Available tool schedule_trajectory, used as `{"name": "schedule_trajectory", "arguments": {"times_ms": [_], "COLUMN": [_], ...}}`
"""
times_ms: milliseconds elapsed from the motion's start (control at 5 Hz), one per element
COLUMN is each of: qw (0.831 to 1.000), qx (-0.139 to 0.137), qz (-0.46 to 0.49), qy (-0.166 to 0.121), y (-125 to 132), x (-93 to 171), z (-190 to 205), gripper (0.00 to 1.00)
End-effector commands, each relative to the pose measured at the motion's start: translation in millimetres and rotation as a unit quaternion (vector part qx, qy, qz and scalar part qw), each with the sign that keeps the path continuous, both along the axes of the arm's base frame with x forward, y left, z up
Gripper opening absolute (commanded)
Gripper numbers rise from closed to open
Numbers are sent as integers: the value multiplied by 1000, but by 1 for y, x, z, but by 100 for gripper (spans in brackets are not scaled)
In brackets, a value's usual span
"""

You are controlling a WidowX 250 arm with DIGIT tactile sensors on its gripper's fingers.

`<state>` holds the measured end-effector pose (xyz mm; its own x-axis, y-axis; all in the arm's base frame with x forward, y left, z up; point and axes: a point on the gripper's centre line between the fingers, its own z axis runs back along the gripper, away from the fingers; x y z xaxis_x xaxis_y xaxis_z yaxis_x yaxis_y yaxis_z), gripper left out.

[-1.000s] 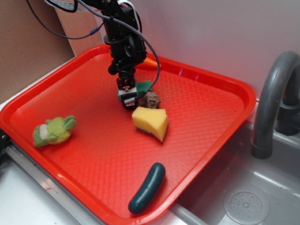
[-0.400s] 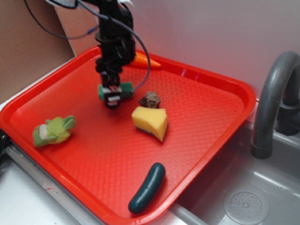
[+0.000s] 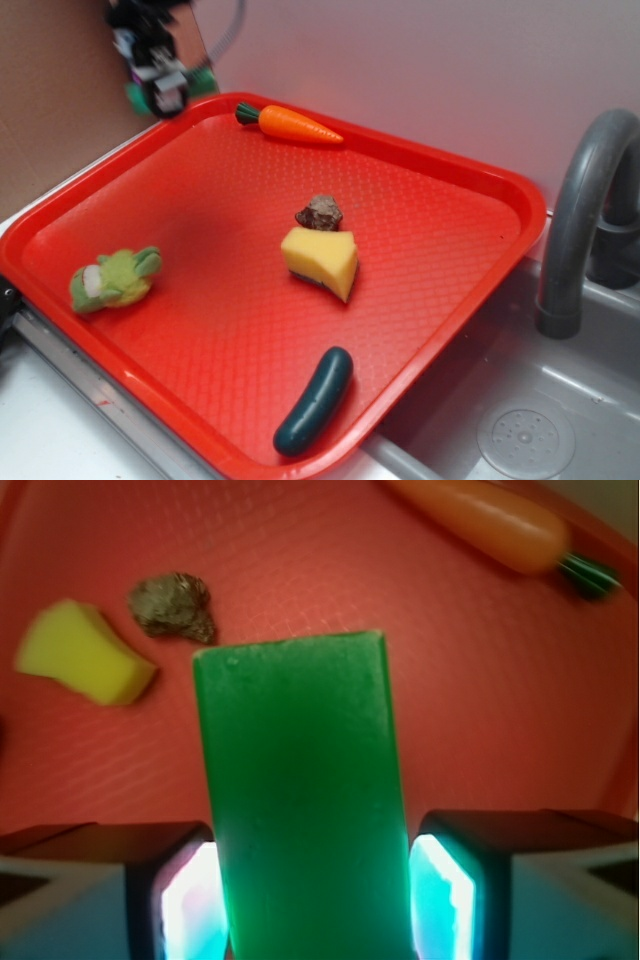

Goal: Grab the green block.

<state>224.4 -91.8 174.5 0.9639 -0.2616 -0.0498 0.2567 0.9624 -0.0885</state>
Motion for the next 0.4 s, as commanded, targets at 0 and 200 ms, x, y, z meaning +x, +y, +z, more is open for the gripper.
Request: {"name": "schedule_trajectory", "arguments": {"times_ms": [0,200], "qw": [985,984], "qx": [-65,-48], "qz": [120,134], "qy": [-106,-105], "y": [24,26], "x": [-39,-41], "z": [74,77], "gripper": [0,0]}}
